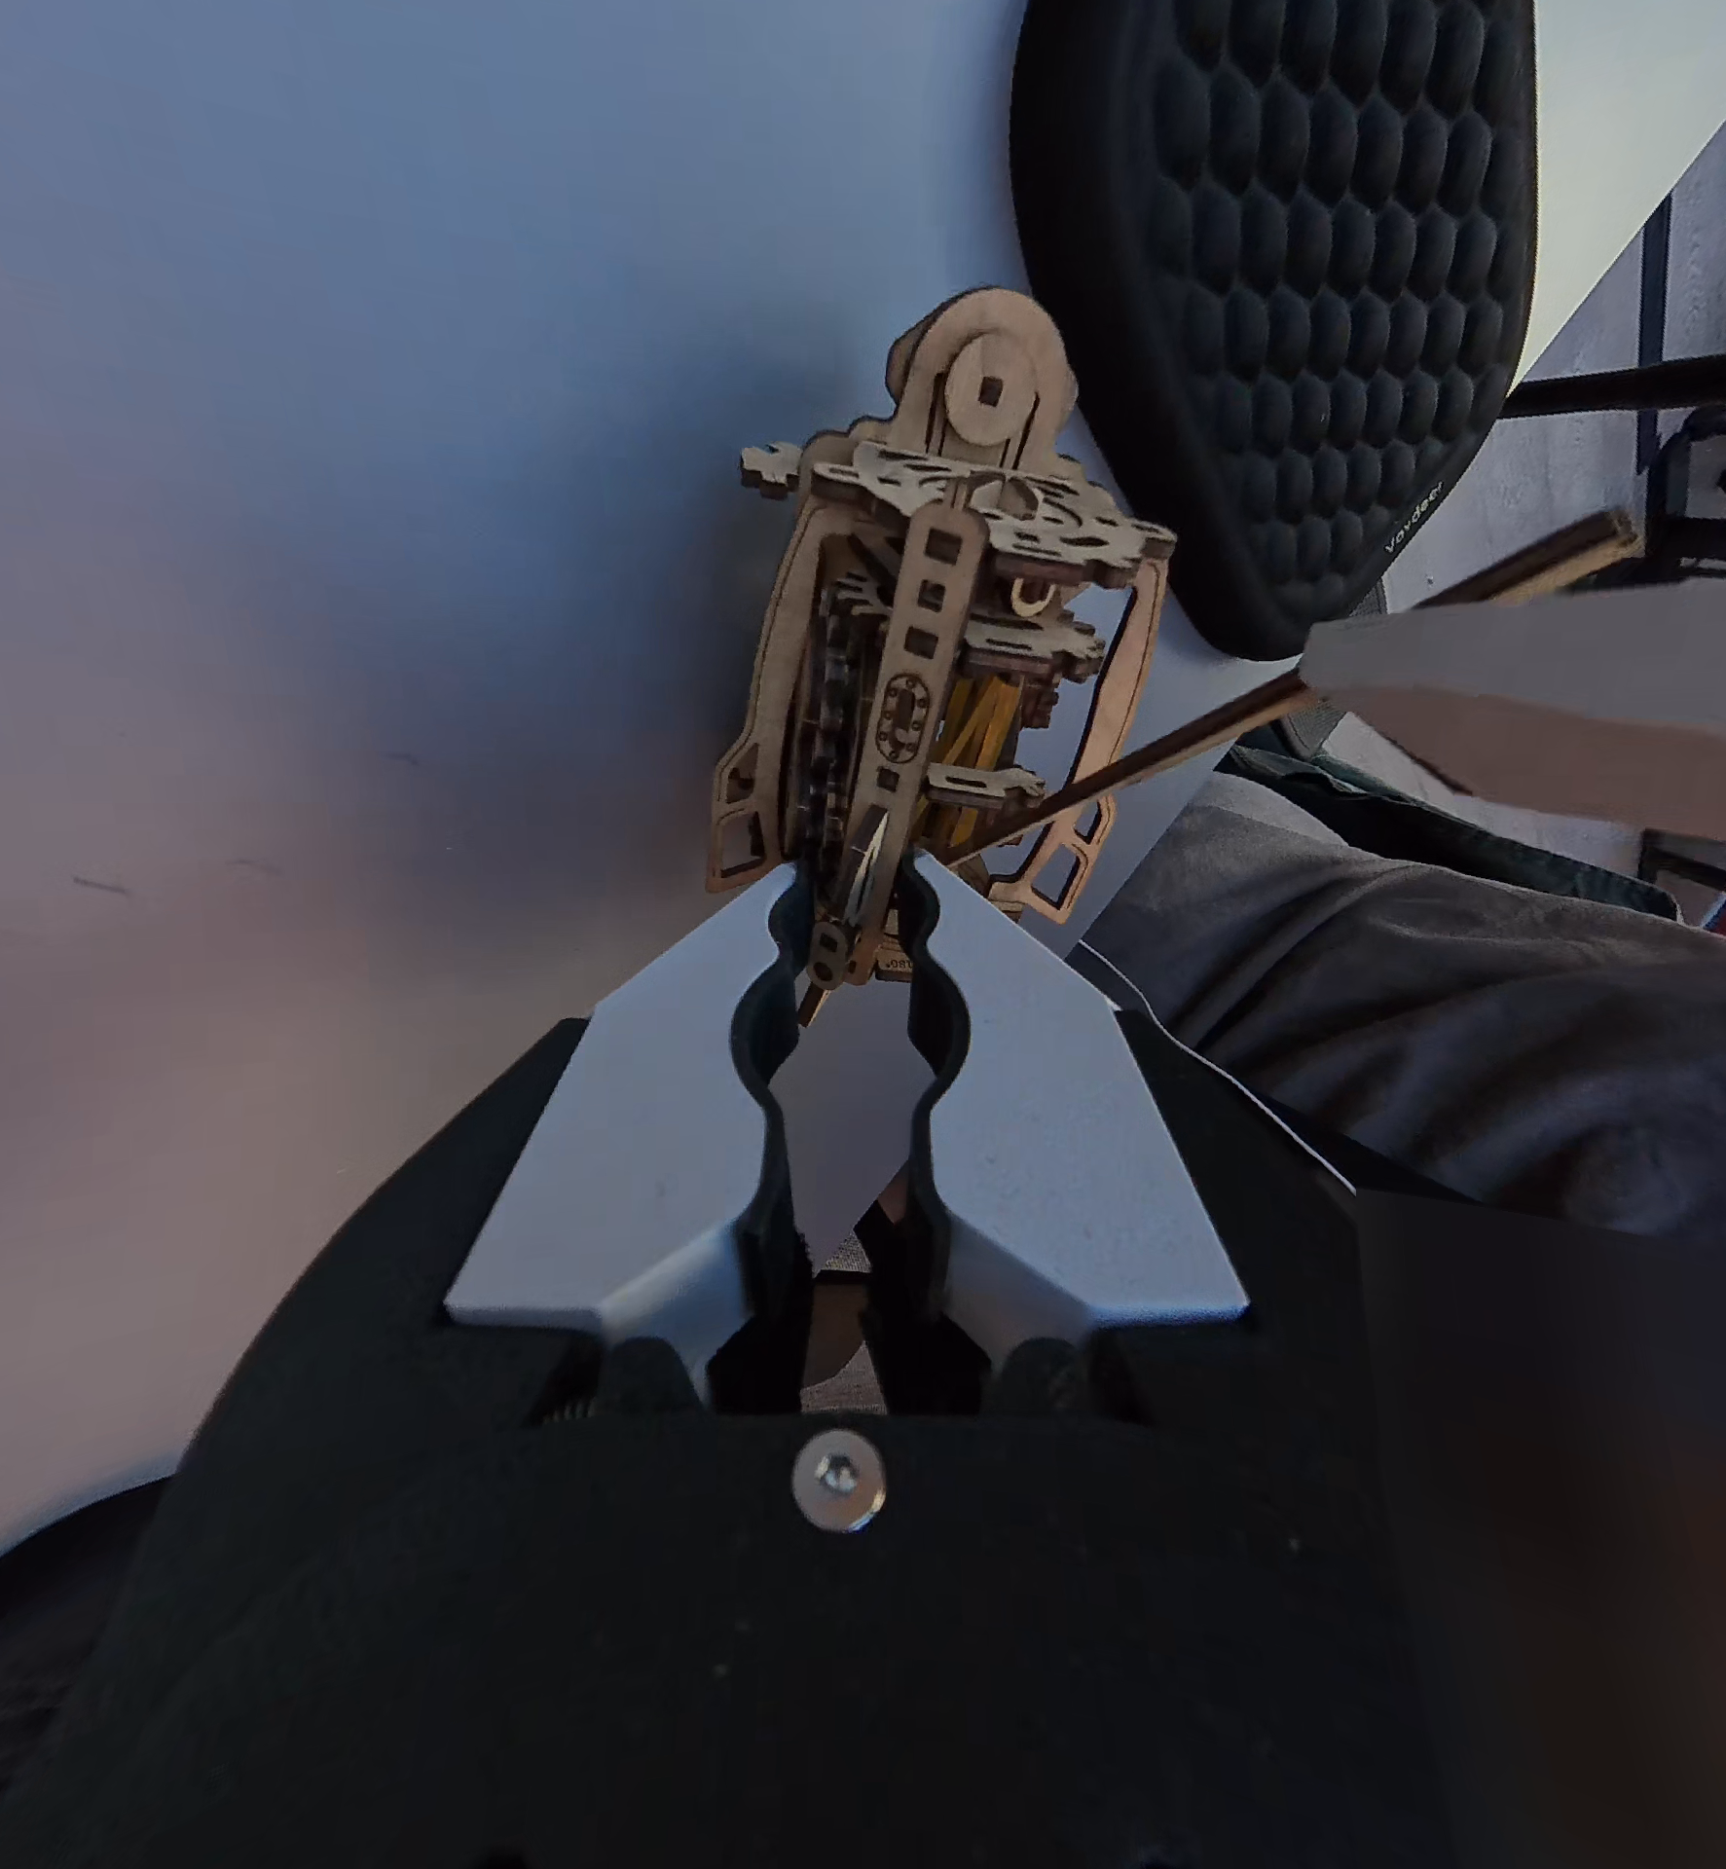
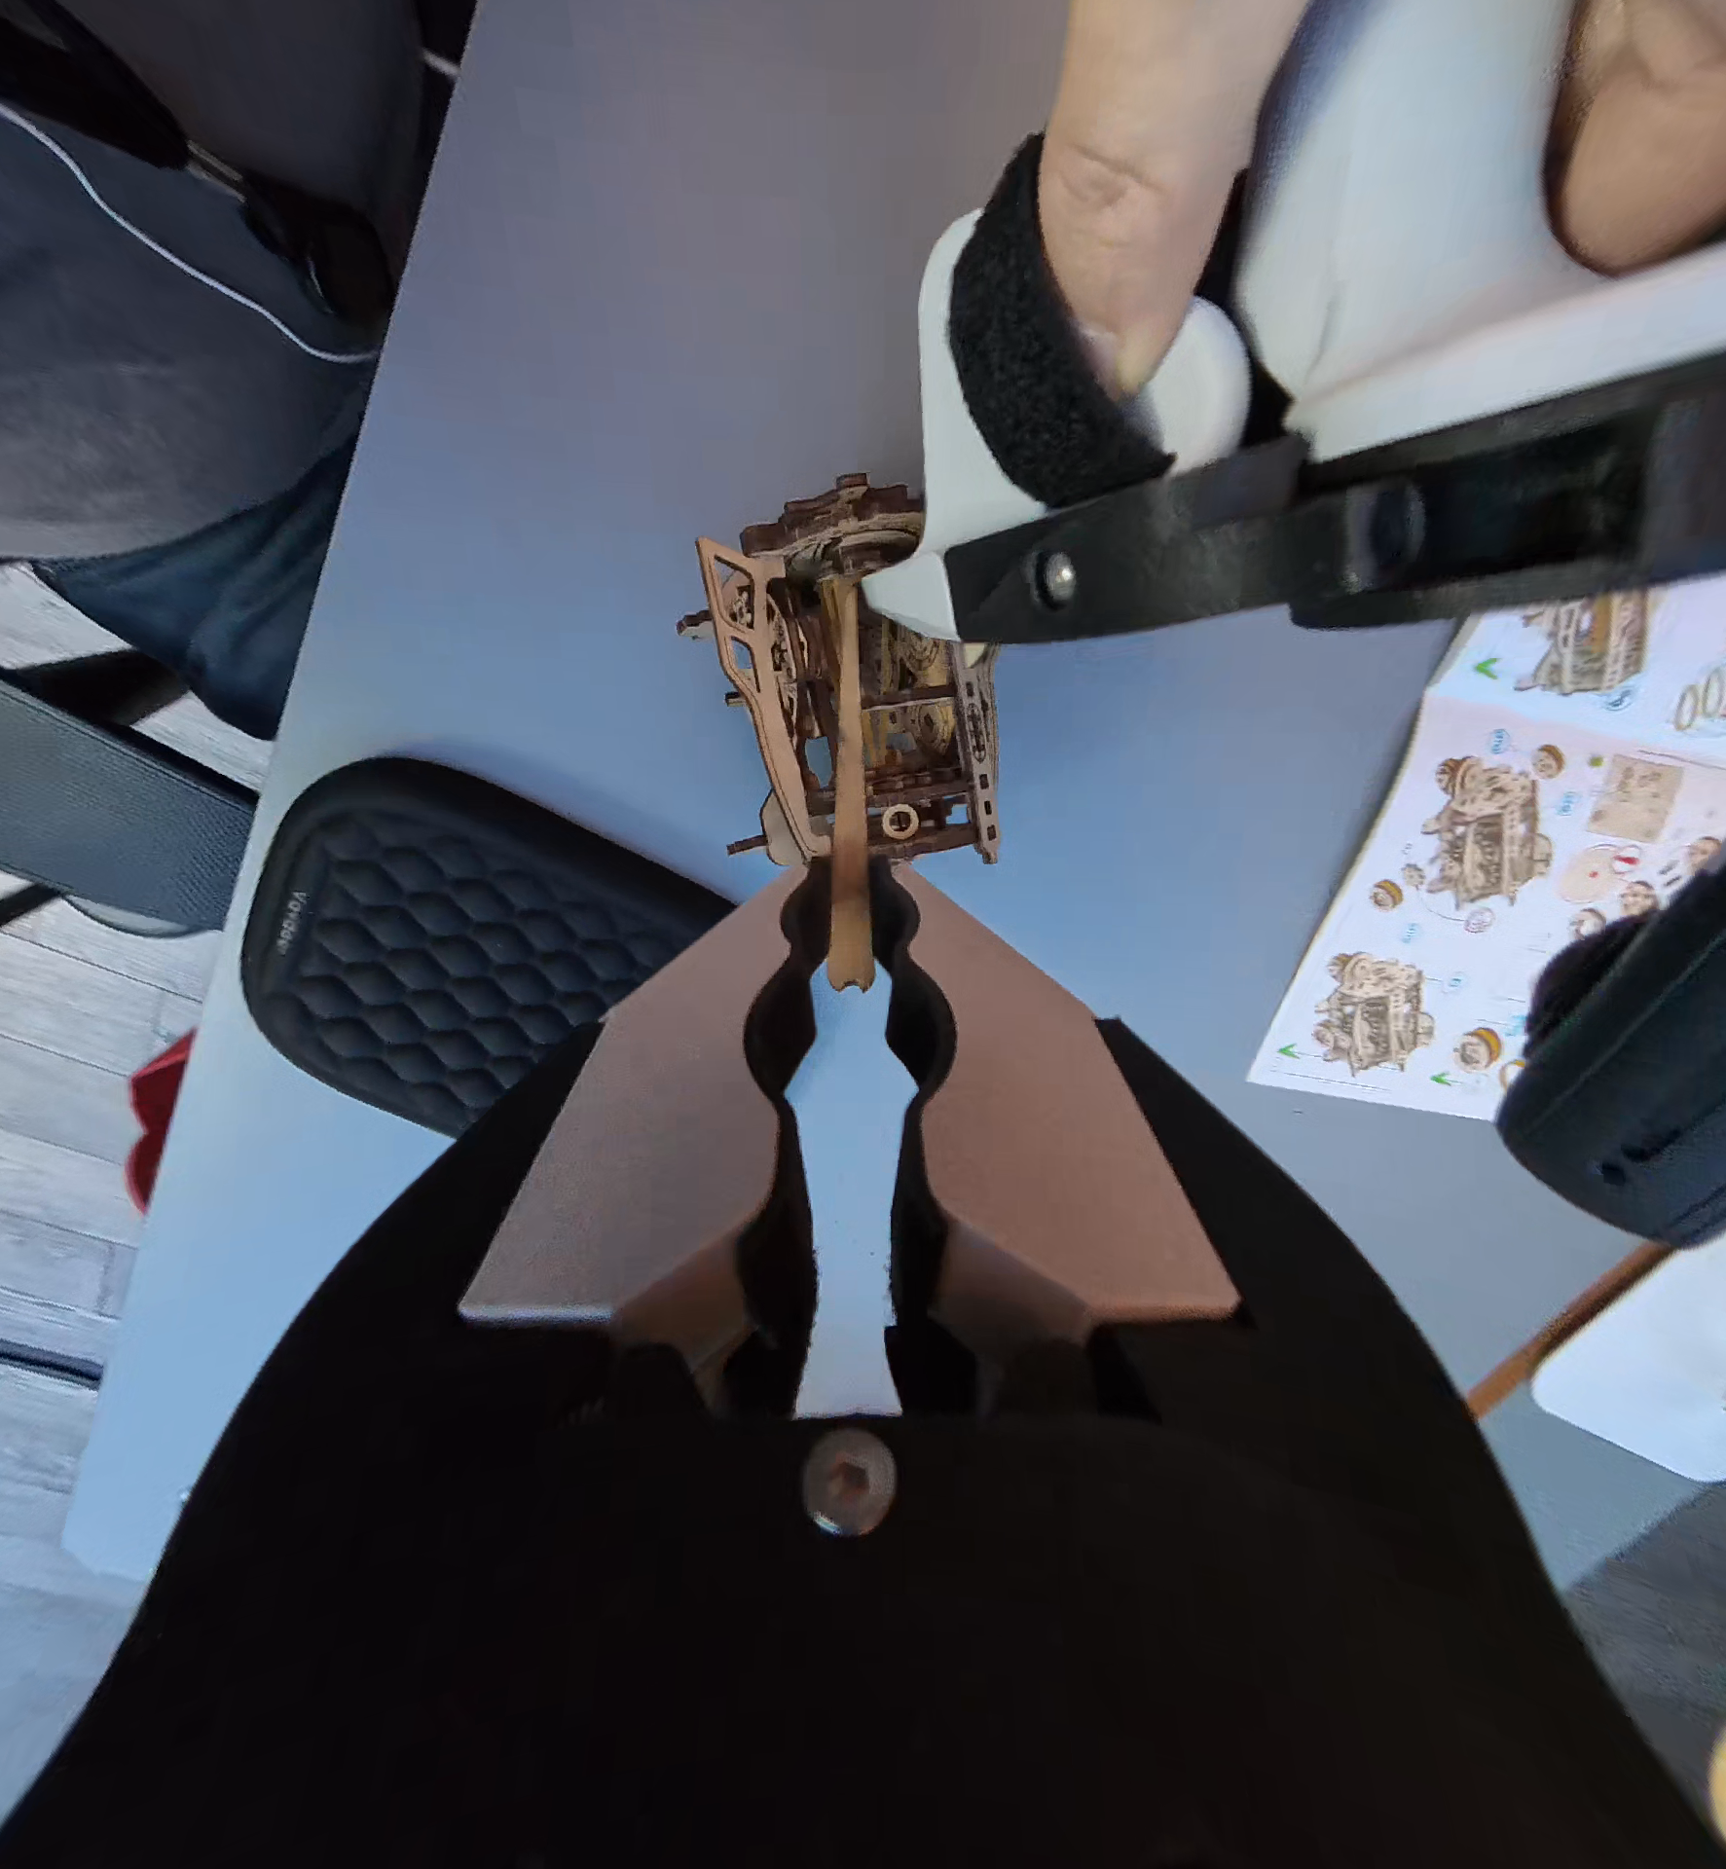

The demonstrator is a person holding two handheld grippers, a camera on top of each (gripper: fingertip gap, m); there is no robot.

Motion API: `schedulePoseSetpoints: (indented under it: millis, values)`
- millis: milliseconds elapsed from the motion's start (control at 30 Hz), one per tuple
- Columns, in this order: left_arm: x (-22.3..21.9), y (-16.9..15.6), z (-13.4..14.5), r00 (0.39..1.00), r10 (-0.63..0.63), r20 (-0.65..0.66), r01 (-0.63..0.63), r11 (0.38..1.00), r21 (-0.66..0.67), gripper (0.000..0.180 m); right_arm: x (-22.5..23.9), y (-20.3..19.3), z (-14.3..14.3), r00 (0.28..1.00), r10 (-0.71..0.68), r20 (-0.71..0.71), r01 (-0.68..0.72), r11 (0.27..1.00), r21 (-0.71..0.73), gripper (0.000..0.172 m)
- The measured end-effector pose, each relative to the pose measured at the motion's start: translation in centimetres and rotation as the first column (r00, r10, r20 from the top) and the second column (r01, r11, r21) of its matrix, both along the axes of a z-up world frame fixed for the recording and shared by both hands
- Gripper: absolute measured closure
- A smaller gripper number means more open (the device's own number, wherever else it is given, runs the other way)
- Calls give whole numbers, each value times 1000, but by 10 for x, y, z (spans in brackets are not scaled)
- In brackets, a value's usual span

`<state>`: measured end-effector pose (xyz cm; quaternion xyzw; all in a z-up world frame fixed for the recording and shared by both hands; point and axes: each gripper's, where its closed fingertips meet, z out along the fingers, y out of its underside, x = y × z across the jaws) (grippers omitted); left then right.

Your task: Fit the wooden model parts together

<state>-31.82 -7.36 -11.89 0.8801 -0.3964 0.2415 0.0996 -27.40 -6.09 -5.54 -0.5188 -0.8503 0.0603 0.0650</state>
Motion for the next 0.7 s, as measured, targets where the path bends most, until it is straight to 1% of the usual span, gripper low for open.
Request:
schedulePoseSetpoints:
  millis: [33,167,333,467,567,700]
  values:
    - [0,0,0,1000,0,1,0,1000,-1,167,1,1,-1,1000,-28,-11,28,999,-34,166]
    - [0,0,0,1000,-2,4,2,1000,-1,167,5,3,-6,986,-153,-66,136,968,-209,166]
    - [0,1,0,1000,4,12,-4,1000,-8,167,7,2,-8,946,-271,-178,193,911,-364,166]
    - [0,1,0,1000,1,11,-1,1000,-10,167,6,3,-6,900,-347,-264,205,871,-446,166]
    - [0,1,-1,1000,2,11,-2,1000,-10,167,5,4,-6,867,-389,-312,209,852,-481,166]
    - [0,1,-1,1000,19,17,-18,1000,-21,167,2,6,-4,801,-489,-346,244,793,-558,171]
